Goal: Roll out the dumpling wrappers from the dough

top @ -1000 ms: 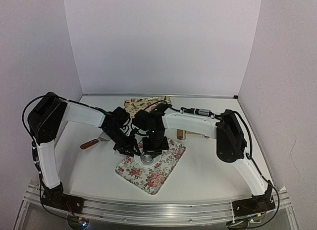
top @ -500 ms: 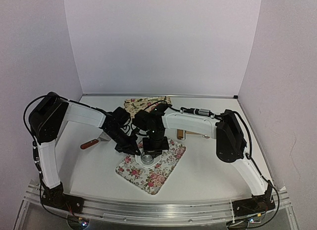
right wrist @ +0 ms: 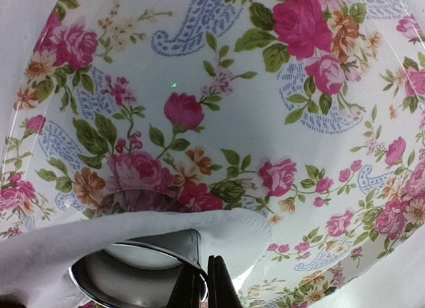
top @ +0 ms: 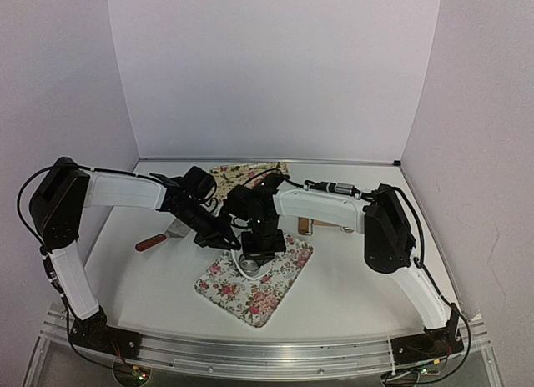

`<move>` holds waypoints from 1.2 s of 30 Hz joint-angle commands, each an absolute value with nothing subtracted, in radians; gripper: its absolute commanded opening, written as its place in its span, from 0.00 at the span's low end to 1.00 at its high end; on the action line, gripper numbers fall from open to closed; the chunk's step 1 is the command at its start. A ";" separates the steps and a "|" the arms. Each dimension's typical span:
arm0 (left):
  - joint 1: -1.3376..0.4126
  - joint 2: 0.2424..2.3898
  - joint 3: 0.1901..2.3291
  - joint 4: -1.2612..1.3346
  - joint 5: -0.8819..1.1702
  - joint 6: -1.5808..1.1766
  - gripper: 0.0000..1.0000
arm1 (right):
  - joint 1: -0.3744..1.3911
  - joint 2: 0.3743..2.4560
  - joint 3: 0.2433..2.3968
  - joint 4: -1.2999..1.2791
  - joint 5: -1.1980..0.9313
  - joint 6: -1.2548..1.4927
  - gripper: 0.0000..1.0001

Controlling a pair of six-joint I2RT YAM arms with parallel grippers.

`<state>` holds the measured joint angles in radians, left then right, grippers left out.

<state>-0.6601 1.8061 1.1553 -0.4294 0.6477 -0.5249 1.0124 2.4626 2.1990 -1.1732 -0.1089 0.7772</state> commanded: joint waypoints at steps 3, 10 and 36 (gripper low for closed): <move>-0.653 1.717 1.166 -0.434 0.720 -0.536 0.00 | 1.011 2.580 2.147 -1.278 -0.079 0.753 0.00; -0.653 1.696 1.140 -0.433 0.720 -0.562 0.00 | 1.011 2.567 2.185 -1.277 -0.084 0.751 0.00; -0.654 1.719 1.140 -0.391 0.731 -0.608 0.00 | 1.010 2.233 2.082 -1.212 -0.004 0.819 0.37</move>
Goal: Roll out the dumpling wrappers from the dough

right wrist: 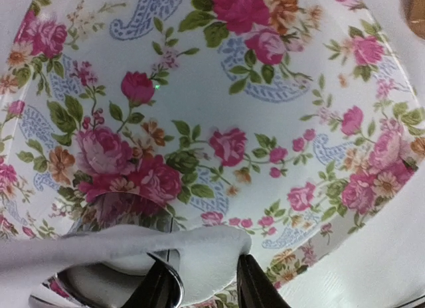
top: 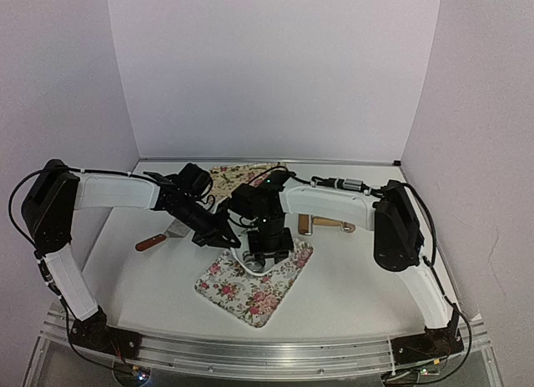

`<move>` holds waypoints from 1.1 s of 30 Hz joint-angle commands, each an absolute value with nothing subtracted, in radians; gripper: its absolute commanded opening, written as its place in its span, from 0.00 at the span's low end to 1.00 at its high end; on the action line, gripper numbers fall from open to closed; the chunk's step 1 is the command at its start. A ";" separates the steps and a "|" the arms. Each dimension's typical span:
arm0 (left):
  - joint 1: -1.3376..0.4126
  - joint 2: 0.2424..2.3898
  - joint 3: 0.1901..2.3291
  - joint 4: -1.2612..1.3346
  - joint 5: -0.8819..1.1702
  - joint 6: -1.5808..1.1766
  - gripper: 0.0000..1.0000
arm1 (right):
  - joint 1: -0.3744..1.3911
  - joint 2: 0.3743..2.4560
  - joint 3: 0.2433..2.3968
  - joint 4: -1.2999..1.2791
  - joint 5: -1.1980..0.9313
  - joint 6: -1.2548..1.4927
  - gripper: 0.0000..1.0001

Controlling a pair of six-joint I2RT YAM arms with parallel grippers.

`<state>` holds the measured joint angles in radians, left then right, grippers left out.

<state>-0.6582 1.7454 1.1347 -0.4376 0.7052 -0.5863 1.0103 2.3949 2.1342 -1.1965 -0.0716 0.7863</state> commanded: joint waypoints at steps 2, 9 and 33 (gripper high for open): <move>-0.656 1.720 1.139 -0.383 0.732 -0.617 0.00 | 1.010 2.184 2.024 -1.187 0.000 0.810 0.41; -0.668 1.744 1.147 -0.370 0.734 -0.630 0.00 | 1.010 2.092 1.853 -1.022 -0.061 0.735 0.45; -0.706 1.803 1.213 -0.288 0.759 -0.702 0.00 | 1.064 1.944 1.610 -0.686 0.041 0.649 0.60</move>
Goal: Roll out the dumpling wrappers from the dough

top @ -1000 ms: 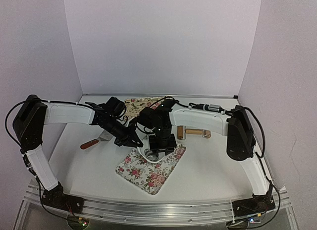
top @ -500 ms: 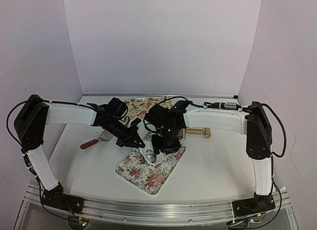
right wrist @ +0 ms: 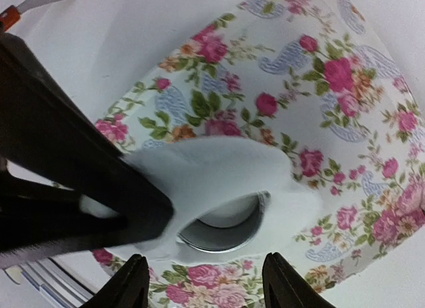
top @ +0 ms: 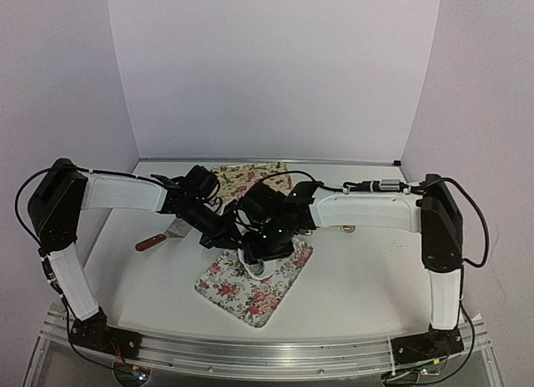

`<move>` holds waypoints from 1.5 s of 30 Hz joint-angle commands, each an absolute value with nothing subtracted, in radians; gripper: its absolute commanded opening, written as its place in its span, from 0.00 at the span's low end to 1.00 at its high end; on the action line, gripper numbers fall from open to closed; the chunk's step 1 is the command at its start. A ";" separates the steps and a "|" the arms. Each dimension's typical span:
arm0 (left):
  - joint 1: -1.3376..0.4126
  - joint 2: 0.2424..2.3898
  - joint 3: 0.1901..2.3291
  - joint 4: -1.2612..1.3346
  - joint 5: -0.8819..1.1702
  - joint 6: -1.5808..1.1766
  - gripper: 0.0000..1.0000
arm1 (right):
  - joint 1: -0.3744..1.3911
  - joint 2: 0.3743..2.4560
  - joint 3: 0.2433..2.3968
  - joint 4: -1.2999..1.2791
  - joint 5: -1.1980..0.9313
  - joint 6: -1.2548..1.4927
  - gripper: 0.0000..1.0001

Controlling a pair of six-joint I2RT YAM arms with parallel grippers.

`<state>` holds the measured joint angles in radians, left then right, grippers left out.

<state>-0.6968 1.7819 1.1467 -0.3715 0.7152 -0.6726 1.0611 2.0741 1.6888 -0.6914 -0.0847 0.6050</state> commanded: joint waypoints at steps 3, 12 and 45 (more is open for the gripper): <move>-0.714 1.826 1.239 -0.251 0.794 -0.722 0.00 | 1.063 1.854 1.541 -0.686 0.089 0.671 0.63; -0.733 1.899 1.313 -0.203 0.830 -0.740 0.00 | 1.062 1.700 1.431 -0.687 0.188 0.740 0.65; -0.631 2.015 1.540 -0.525 0.469 -0.473 0.59 | 1.030 1.773 1.517 -0.742 0.168 0.704 0.68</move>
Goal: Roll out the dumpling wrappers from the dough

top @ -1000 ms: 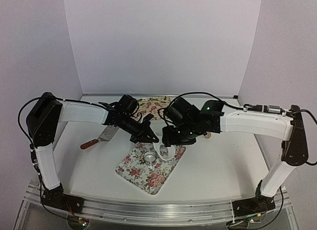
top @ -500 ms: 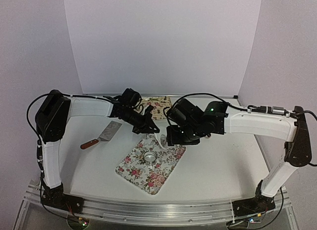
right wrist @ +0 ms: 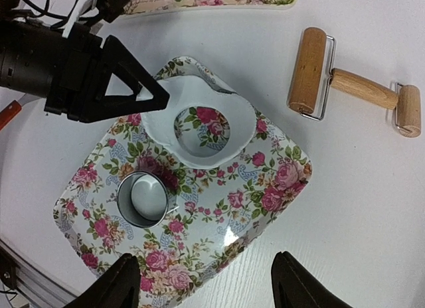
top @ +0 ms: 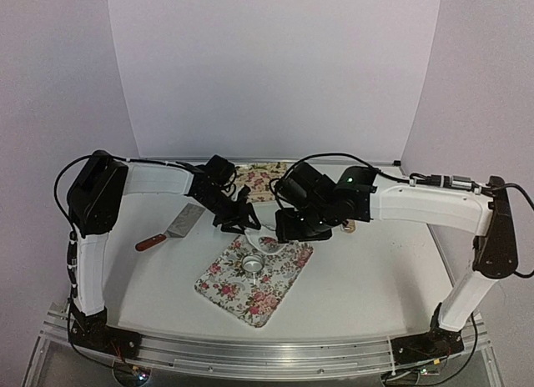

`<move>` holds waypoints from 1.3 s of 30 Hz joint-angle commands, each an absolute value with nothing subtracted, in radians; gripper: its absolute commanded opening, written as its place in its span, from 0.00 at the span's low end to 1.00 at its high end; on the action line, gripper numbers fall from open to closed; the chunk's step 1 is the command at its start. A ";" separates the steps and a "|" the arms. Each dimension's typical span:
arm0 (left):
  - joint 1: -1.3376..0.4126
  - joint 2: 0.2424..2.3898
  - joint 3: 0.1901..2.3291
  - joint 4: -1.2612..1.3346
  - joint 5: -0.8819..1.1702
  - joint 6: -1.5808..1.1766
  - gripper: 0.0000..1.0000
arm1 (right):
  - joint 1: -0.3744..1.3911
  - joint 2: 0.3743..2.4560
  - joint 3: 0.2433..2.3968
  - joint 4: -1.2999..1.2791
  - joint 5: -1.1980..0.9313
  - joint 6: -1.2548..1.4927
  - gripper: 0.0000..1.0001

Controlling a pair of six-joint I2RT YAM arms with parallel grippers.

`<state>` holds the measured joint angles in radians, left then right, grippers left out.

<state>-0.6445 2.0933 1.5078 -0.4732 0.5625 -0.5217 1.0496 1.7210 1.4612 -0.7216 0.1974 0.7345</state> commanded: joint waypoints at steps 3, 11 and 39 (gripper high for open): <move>-0.626 1.966 1.519 -0.539 0.430 -0.467 0.71 | 1.019 1.820 1.557 -0.747 0.137 0.683 0.68; -0.593 1.781 1.395 -0.569 0.325 -0.496 0.82 | 1.016 2.008 1.705 -0.780 0.023 0.618 0.65; -0.552 1.482 1.128 -0.612 0.317 -0.539 0.85 | 1.002 2.266 1.912 -0.886 -0.128 0.557 0.04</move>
